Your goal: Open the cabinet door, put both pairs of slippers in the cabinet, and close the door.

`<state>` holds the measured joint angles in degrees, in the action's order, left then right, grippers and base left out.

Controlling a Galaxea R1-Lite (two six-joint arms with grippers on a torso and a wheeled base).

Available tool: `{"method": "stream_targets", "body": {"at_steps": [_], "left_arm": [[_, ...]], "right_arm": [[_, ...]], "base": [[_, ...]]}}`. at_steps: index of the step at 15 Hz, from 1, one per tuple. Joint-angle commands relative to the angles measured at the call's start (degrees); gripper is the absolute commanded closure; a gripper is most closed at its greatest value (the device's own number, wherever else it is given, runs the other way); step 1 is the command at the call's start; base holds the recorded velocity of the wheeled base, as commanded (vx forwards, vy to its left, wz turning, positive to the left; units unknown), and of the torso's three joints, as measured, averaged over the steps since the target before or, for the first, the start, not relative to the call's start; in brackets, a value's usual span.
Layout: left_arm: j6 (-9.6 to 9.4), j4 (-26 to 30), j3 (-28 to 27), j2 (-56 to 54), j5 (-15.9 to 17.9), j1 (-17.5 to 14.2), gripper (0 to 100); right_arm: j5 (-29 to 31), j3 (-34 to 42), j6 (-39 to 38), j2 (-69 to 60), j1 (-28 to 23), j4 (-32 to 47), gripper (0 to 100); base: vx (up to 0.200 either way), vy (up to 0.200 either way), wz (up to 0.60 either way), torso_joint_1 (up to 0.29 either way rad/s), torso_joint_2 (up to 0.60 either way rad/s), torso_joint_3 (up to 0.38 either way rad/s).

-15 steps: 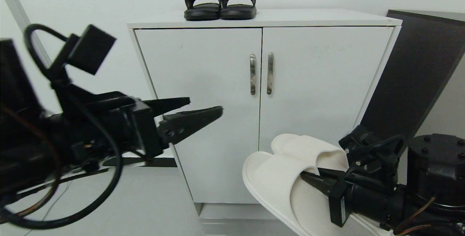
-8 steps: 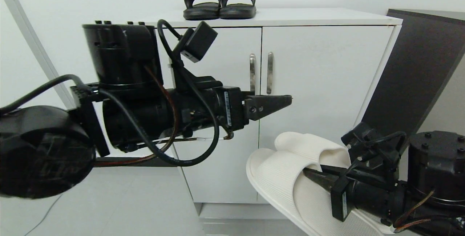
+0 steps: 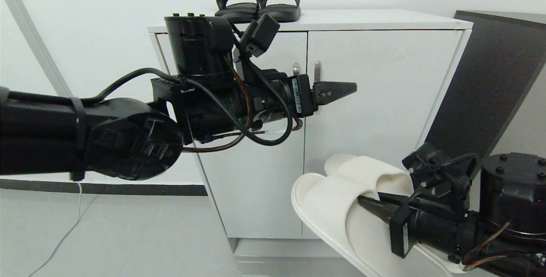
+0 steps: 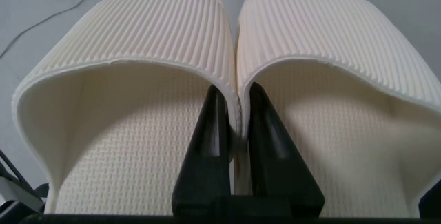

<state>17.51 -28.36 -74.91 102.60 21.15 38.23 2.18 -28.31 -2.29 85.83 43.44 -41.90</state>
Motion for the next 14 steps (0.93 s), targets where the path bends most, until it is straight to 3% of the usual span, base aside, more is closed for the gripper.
{"method": "stream_targets", "body": {"at_steps": [1, 5, 14], "left_arm": [[-0.10, 0.0, -2.7, 2.9, -1.3, -0.9, 0], [-0.37, 0.1, -7.2, 6.5, -4.3, -2.1, 0], [-0.28, 3.3, -15.2, 12.5, -4.1, -3.2, 0]], "right_arm": [[0.0, 0.0, 0.0, 0.2, -0.1, 0.0, 100], [-0.1, 0.0, 0.0, 0.3, -0.2, 0.0, 100], [-0.2, 0.2, -0.1, 0.4, -0.2, 0.0, 100]], "base": [[0.000, 0.000, 0.00, 0.000, 0.00, 0.000], [0.000, 0.000, 0.00, 0.000, 0.00, 0.000], [0.000, 0.000, 0.00, 0.000, 0.00, 0.000]]}}
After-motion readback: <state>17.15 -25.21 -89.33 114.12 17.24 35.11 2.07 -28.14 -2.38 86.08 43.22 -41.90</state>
